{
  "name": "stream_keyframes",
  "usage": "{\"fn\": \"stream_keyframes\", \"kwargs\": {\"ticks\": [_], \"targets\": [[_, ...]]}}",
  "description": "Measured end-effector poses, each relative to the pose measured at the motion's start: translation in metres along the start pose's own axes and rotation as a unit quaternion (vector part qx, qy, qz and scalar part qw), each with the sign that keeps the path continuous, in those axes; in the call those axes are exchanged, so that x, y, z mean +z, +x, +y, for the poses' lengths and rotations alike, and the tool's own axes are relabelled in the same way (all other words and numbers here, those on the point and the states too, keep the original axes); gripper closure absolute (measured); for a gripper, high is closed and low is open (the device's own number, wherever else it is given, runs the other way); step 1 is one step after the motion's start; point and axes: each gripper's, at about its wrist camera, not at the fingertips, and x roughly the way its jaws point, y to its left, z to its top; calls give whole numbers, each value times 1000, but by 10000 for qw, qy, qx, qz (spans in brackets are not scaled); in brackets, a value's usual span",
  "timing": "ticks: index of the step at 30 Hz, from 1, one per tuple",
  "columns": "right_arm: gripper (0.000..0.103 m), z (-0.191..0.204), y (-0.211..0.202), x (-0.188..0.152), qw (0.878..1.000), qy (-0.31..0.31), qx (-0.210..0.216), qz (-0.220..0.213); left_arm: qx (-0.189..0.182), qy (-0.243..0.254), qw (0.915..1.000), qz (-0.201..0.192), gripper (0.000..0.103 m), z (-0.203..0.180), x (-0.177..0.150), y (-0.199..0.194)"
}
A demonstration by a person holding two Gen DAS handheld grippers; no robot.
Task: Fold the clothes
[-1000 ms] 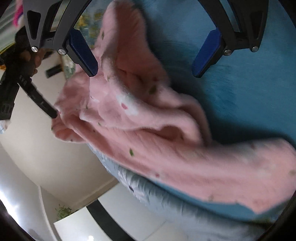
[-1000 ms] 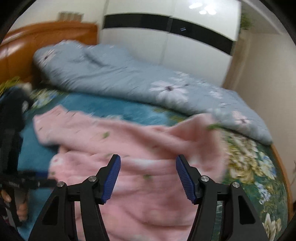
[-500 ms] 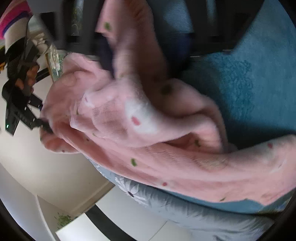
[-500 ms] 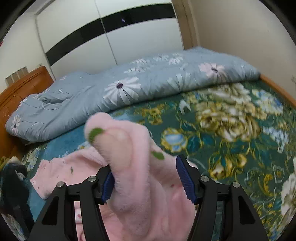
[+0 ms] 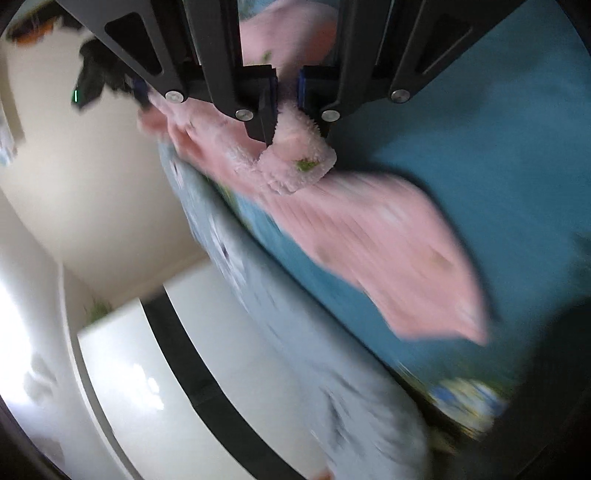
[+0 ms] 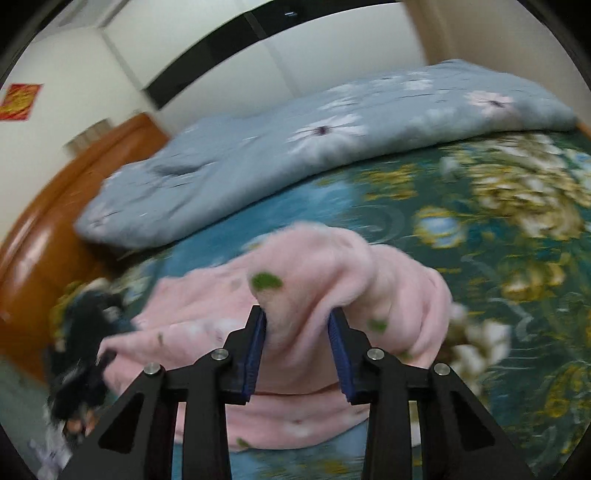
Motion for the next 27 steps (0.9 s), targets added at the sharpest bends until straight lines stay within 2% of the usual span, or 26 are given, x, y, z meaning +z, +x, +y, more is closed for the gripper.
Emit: {"fn": "stream_keyframes", "kwargs": {"ticks": [3, 6, 12, 15, 18, 19, 20, 21, 24, 27], "targets": [[64, 14, -6, -3, 9993, -241, 197, -201, 536, -48, 9975, -459, 96, 21, 19, -31], [60, -5, 6, -7, 9998, -24, -119, -155, 844, -62, 9948, -562, 96, 34, 26, -43], [60, -70, 57, -24, 9928, 865, -794, 249, 961, 266, 9940, -456, 95, 15, 14, -27], [60, -99, 73, -31, 9857, 1393, -911, 267, 920, 229, 9945, -452, 95, 10, 7, -18], [60, -111, 84, -35, 9805, 1783, -778, 276, 930, 167, 9946, -435, 95, 13, 13, -12], [64, -109, 84, -34, 9804, 1804, -746, 254, 942, 173, 9945, -435, 95, 13, 13, -13], [73, -106, 84, -33, 9813, 1783, -681, 228, 951, 188, 9943, -436, 95, 12, 13, -11], [99, -101, 83, -32, 9829, 1732, -593, 221, 960, 220, 9942, -437, 95, 11, 13, -11], [99, -77, 64, -20, 9894, 1346, -547, 37, 950, 288, 9941, -440, 95, 8, 13, -10], [100, -61, 22, -2, 9919, 1086, -492, -444, 904, 366, 9944, -396, 95, 5, 12, -9]]}}
